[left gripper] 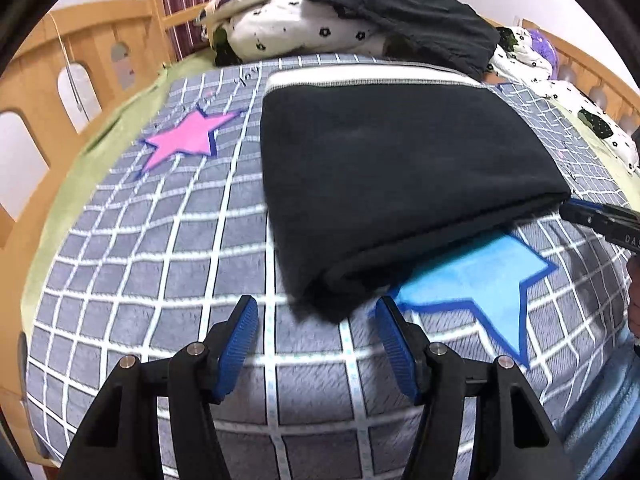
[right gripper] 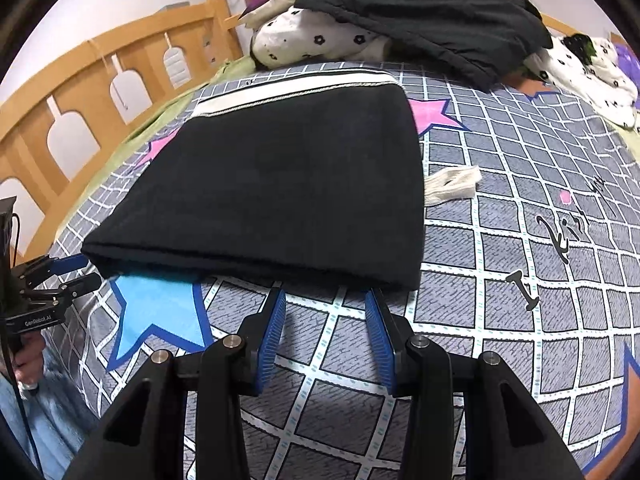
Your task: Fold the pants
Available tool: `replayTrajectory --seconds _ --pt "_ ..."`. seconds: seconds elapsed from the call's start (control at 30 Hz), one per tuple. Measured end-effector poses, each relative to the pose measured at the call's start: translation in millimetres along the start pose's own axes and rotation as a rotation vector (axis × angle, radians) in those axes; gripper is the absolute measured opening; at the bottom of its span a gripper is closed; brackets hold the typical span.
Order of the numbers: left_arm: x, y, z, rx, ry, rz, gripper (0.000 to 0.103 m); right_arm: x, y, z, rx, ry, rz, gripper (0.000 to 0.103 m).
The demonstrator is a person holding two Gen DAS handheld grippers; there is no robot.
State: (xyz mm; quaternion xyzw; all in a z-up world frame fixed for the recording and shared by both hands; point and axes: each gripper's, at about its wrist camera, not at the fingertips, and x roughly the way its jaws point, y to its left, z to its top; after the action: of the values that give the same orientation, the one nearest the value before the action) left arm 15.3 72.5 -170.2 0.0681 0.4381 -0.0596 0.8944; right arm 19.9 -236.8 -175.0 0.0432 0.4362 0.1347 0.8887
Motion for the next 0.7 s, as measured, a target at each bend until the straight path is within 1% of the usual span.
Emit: replayTrajectory --seconds 0.03,0.07,0.1,0.13,0.17,0.2,0.23,0.27,0.3,0.37,0.43,0.47,0.53,0.57,0.63,0.67,0.7 --pt "3 -3 3 0.009 0.000 0.027 0.057 1 -1 1 0.005 0.002 -0.001 0.041" --pt "6 -8 5 0.023 -0.003 0.065 0.047 2 -1 1 0.008 0.005 -0.001 0.041" --pt "11 -11 8 0.040 -0.006 0.111 0.025 3 -1 2 0.011 0.008 -0.001 0.041" --pt "11 -10 7 0.032 -0.016 0.133 0.010 3 -1 2 0.011 0.011 -0.001 0.041" --pt "6 -5 6 -0.017 -0.046 0.127 0.009 4 0 2 0.008 0.013 -0.004 0.041" --pt "2 3 4 -0.064 -0.065 0.108 0.009 3 1 2 0.005 0.013 -0.008 0.041" --pt "4 10 0 -0.095 -0.059 0.093 0.009 2 3 2 -0.001 0.009 -0.012 0.041" --pt "11 15 -6 -0.112 -0.027 0.071 0.009 1 3 2 -0.004 0.005 -0.015 0.041" --pt "17 17 -12 -0.127 -0.012 0.057 0.010 1 3 0 -0.006 0.001 -0.016 0.041" --pt "12 18 -13 -0.131 -0.024 0.038 0.012 4 4 -1 -0.016 0.015 -0.017 0.041" --pt "3 23 -12 -0.158 -0.008 -0.015 0.011 7 5 -2 -0.032 0.037 -0.024 0.041" --pt "-3 27 -12 -0.170 -0.001 -0.031 0.011 5 6 -1 -0.037 0.035 -0.013 0.041" --pt "-15 31 -17 -0.180 -0.011 -0.041 0.011 -7 7 2 -0.057 -0.004 0.021 0.041" --pt "-23 32 -19 -0.184 -0.030 -0.039 0.013 -13 7 4 -0.066 -0.024 0.030 0.041" --pt "-33 34 -15 -0.190 -0.073 -0.041 0.021 -26 10 13 -0.088 -0.088 0.040 0.041" --pt "-33 33 -8 -0.188 -0.081 -0.054 0.029 -29 12 18 -0.098 -0.110 0.035 0.041" --pt "-32 32 1 -0.185 -0.089 -0.069 0.031 -28 14 24 -0.103 -0.119 0.030 0.041"
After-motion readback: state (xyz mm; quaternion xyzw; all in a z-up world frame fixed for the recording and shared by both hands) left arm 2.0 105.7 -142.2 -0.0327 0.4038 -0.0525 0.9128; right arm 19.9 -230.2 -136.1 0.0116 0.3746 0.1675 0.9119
